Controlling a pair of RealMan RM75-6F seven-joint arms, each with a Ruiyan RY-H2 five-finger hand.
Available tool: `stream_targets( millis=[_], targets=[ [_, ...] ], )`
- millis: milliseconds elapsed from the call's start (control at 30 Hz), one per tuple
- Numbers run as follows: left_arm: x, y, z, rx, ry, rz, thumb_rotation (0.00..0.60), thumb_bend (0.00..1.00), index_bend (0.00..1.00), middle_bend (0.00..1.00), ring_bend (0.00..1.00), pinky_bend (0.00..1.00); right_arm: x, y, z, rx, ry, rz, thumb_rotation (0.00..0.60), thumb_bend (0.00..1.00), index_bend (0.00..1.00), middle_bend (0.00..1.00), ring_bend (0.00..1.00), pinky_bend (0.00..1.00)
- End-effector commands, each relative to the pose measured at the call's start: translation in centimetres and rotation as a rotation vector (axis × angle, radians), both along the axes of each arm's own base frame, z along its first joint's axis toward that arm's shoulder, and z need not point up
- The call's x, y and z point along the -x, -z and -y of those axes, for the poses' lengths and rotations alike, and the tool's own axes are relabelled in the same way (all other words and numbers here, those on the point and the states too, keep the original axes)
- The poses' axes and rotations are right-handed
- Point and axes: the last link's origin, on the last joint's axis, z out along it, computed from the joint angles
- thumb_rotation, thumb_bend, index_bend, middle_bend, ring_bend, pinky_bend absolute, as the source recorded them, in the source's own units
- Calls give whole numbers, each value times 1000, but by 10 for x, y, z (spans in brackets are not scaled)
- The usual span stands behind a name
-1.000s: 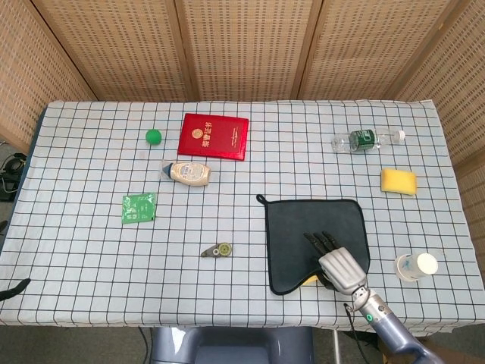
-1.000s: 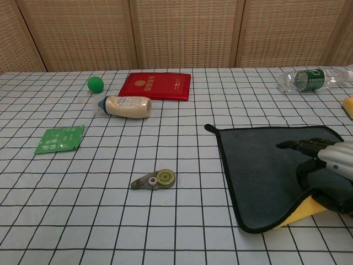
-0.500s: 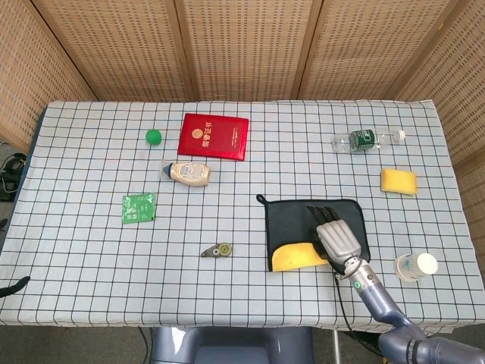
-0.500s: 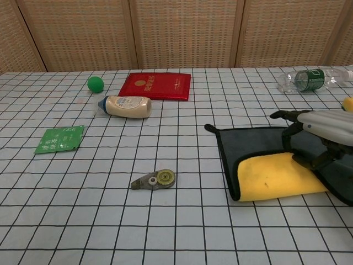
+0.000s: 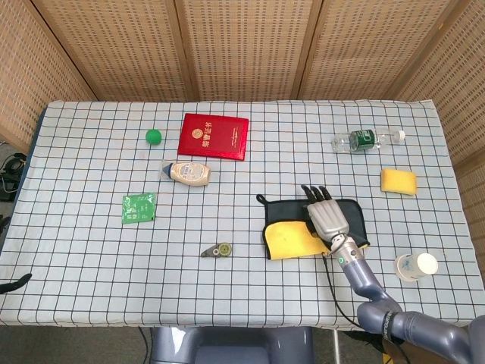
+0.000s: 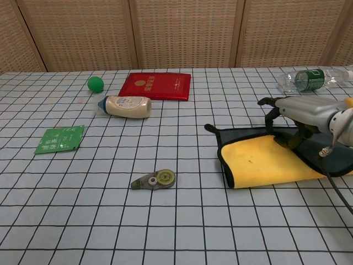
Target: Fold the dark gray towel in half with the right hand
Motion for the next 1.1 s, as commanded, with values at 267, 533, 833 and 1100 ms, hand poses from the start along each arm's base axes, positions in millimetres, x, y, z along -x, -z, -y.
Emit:
stream_targets(
  millis=[267,533,833,1100],
  targets=[
    [3,2,-4,5,-16,-6,600,0,0,0,0,0,-1,12,14,14,-2,-40,600,681,640,8,0,0],
    [4,2,-6,6,-23,-8,600,0,0,0,0,0,-2,11,28,40,18,-37,600,681,641,8,0,0],
    [4,2,-6,6,-26,-2,600,0,0,0,0,0,5,5,37,65,40,-61,600,681,641,8,0,0],
    [4,2,-7,6,-26,-1,600,0,0,0,0,0,9,4,39,69,57,-70,600,680,641,8,0,0]
  ],
)
